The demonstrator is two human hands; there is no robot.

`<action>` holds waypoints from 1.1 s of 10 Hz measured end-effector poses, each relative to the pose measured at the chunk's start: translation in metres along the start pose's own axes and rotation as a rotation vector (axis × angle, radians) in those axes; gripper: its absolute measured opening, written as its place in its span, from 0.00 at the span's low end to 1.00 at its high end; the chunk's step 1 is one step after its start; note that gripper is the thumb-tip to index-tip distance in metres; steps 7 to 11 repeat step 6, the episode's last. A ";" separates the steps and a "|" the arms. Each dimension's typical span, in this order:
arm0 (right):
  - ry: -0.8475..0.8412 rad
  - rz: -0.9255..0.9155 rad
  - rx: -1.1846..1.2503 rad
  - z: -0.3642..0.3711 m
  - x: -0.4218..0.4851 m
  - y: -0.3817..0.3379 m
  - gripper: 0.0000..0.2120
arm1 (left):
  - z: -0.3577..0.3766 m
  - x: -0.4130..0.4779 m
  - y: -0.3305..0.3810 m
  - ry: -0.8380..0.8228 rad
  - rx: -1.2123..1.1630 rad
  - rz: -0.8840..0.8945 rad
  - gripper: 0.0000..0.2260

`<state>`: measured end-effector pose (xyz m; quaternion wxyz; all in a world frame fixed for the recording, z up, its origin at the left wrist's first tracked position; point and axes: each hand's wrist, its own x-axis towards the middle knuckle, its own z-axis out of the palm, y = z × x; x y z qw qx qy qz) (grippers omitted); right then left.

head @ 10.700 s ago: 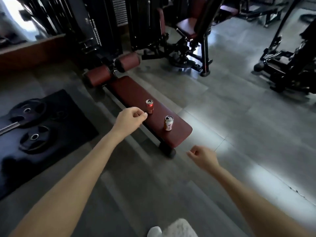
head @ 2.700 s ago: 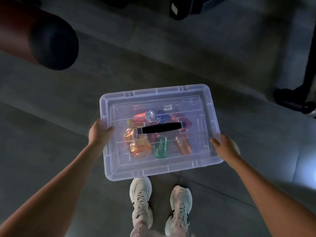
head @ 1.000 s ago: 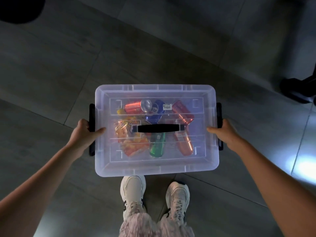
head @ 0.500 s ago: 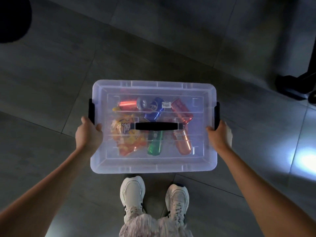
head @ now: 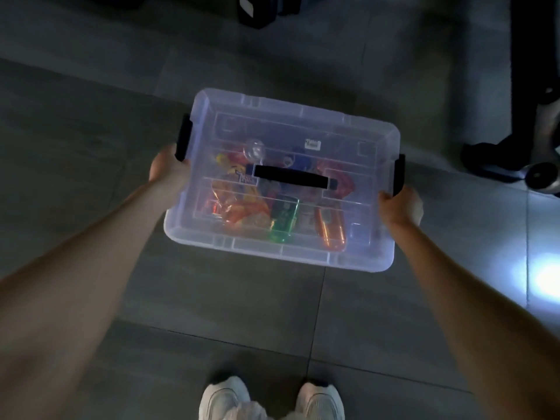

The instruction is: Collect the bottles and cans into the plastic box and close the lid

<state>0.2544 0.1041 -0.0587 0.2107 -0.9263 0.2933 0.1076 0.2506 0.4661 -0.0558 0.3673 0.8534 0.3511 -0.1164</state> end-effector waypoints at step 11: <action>-0.207 -0.458 0.484 -0.354 -0.227 -0.069 0.10 | -0.240 -0.240 0.175 -0.131 -0.028 0.535 0.09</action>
